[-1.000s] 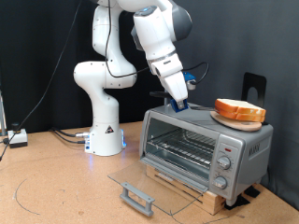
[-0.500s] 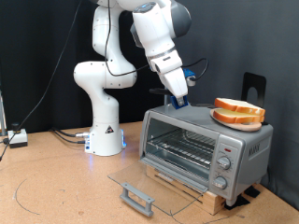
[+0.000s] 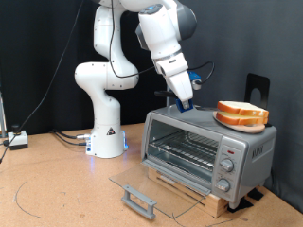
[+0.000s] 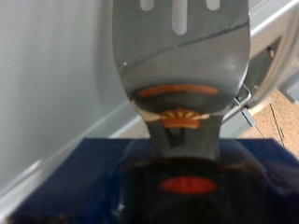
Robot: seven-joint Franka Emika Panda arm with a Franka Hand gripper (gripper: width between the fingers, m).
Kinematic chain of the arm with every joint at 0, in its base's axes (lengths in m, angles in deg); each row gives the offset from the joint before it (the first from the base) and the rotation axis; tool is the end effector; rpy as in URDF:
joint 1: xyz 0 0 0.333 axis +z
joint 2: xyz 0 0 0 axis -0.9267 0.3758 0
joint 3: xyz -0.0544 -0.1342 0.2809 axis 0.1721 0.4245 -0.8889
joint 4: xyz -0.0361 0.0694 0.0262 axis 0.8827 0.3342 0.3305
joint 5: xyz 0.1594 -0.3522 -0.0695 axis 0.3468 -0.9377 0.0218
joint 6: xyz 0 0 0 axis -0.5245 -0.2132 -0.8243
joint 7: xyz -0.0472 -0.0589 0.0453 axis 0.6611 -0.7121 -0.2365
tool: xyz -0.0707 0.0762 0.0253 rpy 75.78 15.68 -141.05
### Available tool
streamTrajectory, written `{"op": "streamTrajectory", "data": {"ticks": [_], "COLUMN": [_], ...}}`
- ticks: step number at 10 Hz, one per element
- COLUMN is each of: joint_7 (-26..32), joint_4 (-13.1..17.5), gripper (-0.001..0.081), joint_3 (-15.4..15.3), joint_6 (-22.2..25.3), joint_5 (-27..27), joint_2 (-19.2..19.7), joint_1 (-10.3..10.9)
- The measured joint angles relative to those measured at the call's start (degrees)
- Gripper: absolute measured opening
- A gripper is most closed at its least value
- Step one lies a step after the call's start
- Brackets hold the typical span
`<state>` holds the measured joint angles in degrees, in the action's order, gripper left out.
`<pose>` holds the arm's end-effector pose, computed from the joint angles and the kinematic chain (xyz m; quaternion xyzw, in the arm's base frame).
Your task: Make a piece of toast with the oven
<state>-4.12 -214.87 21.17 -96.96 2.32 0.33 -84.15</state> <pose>0.4043 0.0885 0.4251 -0.9484 -0.2533 -0.0975 0.1637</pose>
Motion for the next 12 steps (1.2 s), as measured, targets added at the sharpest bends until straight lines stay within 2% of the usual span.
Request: {"op": "streamTrajectory", "data": {"ticks": [5,7,12], "joint_7": [-1.93,-3.97,-4.76], "joint_4": [0.03,0.08,0.07], "gripper": [0.0396,0.0396,0.0396], "joint_3": [-5.53,-7.53,-8.77], "joint_6": [-3.15,-4.45,-8.47], "joint_5": [4.50,5.13,6.63], "joint_2": [0.91,1.16,1.40], "joint_1": [1.96,2.07,2.01]}}
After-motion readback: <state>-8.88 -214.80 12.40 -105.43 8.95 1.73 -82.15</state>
